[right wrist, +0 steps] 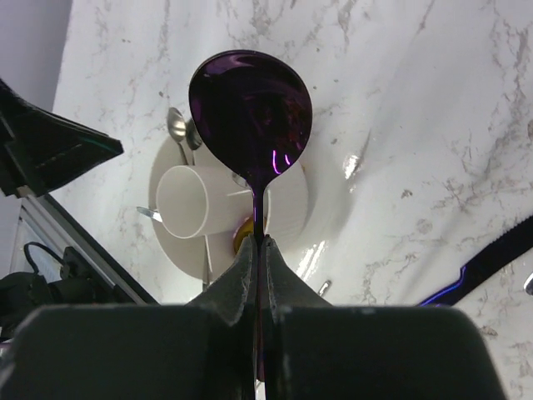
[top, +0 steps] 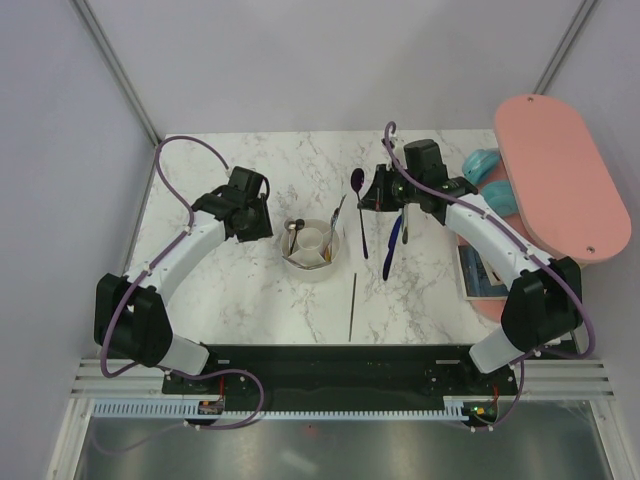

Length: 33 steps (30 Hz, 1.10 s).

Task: Sort the eating utensils into containers
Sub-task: Place the spoon in the storage box.

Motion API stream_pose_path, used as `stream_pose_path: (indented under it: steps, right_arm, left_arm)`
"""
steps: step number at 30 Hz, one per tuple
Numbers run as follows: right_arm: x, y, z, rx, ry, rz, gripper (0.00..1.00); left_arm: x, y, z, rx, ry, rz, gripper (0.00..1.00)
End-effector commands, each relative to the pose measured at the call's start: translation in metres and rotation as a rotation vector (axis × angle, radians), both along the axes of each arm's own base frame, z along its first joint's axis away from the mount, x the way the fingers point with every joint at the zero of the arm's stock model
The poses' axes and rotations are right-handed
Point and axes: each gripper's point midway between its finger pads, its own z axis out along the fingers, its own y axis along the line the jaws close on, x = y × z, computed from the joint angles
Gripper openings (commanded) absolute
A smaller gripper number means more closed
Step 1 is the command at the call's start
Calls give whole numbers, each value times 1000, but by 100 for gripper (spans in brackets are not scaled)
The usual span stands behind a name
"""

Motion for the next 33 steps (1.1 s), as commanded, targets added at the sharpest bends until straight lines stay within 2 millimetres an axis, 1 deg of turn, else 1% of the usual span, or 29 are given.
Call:
stream_pose_path:
  steps: [1,5,7,8,15,17,18,20,22,24,26,28,29,31,33]
  right_arm:
    - [10,25,60,140,-138,70,0]
    - [13,38,73,195,-158,104,0]
    - [14,47,79,228,-173,127,0]
    - [15,50,79,239,-167,128,0]
    - [21,89,86,277,-192,193,0]
    - [26,93,87,270,-207,190,0]
    - [32,93,82,254,-213,172,0]
    - [37,92,78,234,-227,159,0]
    - [44,91,70,197,-251,151,0]
    - [46,94,55,178,-234,159,0]
    - [45,96,41,161,-216,172,0]
    - [45,97,32,151,-215,170,0]
    - [41,98,22,146,-202,175,0]
    - [43,99,18,144,-219,168,0]
    - [41,101,10,135,-222,169,0]
  left_arm:
    - [6,0,11,-16,-38,11,44]
    - [8,-1,13,-14,-41,2,44]
    - [8,-1,13,-12,-42,-3,43]
    - [10,-1,13,-11,-42,-3,43]
    - [12,-4,11,-11,-31,-13,43]
    - [12,-4,11,-12,-32,-12,42]
    - [13,-5,12,-12,-34,-15,42]
    - [12,-4,11,-10,-31,-14,42]
    - [11,-3,11,-7,-32,-12,42]
    - [10,-3,10,-6,-28,-12,42]
    - [10,-2,9,-4,-25,-13,42]
    - [8,-2,9,-2,-22,-15,42]
    - [9,-1,9,-1,-23,-12,42]
    - [8,-1,9,2,-20,-17,42]
    - [7,-2,8,3,-15,-26,41]
